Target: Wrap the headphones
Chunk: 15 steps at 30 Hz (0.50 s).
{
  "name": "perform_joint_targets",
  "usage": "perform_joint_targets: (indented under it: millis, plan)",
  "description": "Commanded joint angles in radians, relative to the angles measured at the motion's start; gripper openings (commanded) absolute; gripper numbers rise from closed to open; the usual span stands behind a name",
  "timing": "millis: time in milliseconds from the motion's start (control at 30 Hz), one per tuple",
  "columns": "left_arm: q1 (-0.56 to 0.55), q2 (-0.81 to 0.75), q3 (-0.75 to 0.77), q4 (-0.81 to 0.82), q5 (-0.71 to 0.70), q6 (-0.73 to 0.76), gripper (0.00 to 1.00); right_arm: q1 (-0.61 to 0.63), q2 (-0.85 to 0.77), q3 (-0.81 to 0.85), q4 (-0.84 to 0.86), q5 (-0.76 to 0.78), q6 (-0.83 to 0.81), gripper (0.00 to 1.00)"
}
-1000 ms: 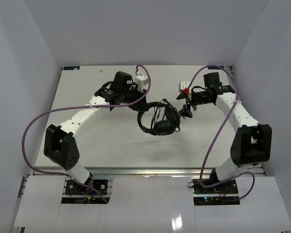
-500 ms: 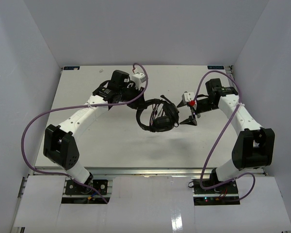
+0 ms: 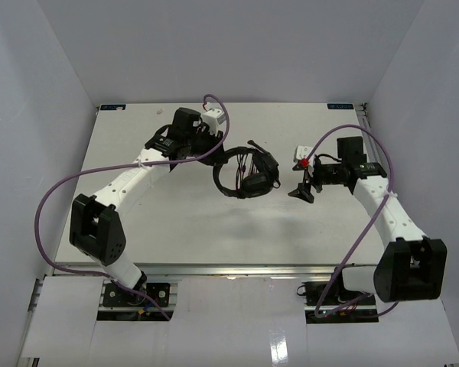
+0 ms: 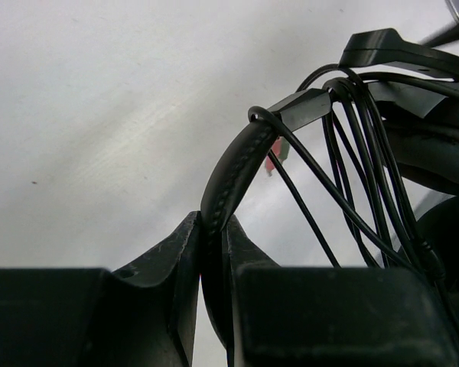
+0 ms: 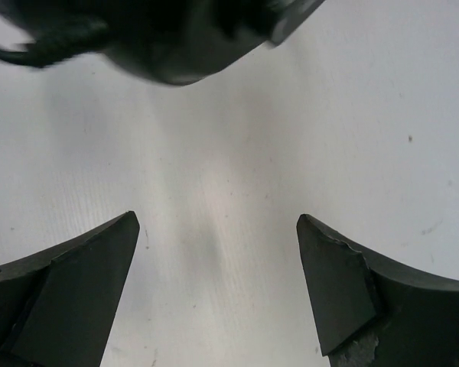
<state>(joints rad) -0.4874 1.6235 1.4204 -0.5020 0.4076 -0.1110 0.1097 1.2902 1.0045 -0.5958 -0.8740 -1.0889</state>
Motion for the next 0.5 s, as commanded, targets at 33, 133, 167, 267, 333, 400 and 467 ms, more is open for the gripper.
perform_joint_targets:
  millis: [33,133,167,267,333,400,467]
  plan:
    - [0.058,0.101,-0.006,0.208,-0.164,-0.071,0.00,-0.014,-0.175,-0.145,0.306,0.181,0.401,0.90]
    - [0.084,0.173,0.005,0.280,-0.233,-0.078,0.00,-0.021,-0.255,-0.215,0.355,0.201,0.447,0.90]
    - [0.087,0.193,0.010,0.296,-0.254,-0.078,0.00,-0.022,-0.266,-0.226,0.363,0.212,0.459,0.90]
    - [0.103,0.261,0.015,0.365,-0.312,-0.078,0.00,-0.028,-0.283,-0.251,0.385,0.263,0.516,0.90]
    - [0.110,0.290,0.004,0.391,-0.332,-0.077,0.00,-0.030,-0.287,-0.259,0.389,0.280,0.546,0.90]
    - [0.114,0.302,-0.025,0.432,-0.350,-0.075,0.00,-0.034,-0.296,-0.276,0.400,0.275,0.556,0.90]
    - [0.118,0.321,-0.047,0.452,-0.360,-0.077,0.06,-0.035,-0.317,-0.295,0.421,0.272,0.573,0.90]
